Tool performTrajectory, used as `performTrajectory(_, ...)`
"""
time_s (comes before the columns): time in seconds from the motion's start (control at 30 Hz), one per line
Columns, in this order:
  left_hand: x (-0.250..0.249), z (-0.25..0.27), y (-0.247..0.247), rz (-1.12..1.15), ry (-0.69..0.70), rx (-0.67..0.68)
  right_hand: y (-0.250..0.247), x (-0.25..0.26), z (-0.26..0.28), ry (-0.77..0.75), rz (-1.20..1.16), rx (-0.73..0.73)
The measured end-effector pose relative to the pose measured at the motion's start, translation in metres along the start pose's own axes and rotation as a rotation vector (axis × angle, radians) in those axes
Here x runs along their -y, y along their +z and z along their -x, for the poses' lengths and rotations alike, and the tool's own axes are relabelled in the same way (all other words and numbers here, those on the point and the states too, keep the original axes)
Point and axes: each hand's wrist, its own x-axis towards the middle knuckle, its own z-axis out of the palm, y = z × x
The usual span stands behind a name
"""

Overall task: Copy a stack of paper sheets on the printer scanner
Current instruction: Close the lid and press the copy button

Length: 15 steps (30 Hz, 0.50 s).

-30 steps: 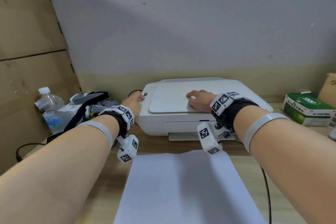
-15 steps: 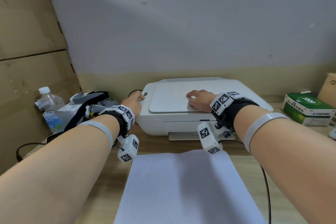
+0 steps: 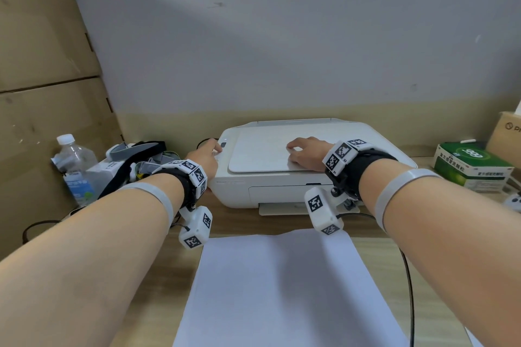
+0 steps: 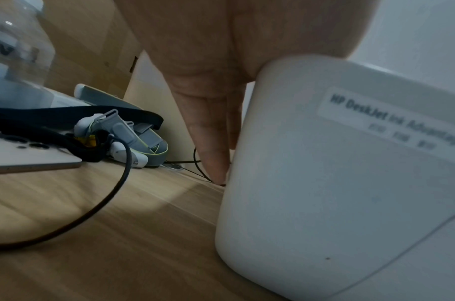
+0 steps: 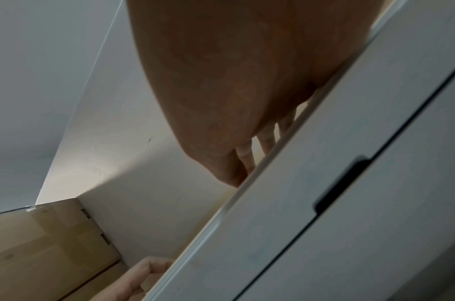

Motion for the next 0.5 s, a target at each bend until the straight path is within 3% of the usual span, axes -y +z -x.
performTrajectory(0.13,-0.009,-0.002,-0.009,-0.178,0.12,0.007,-0.01,-0.011,0.011,0.02,0.018,0.016)
performTrajectory(0.27,-0.017,0.001,-0.009,-0.231,0.204,-0.038,-0.022,-0.029,0.025,0.163,0.045,-0.005)
performTrajectory(0.37,-0.03,0.005,-0.004,-0.228,0.258,0.003,-0.023,-0.056,0.012,0.196,0.098,-0.035)
performTrajectory(0.5,-0.049,0.004,0.002,-0.162,0.27,0.024,-0.033,-0.076,0.022,0.317,-0.122,-0.134)
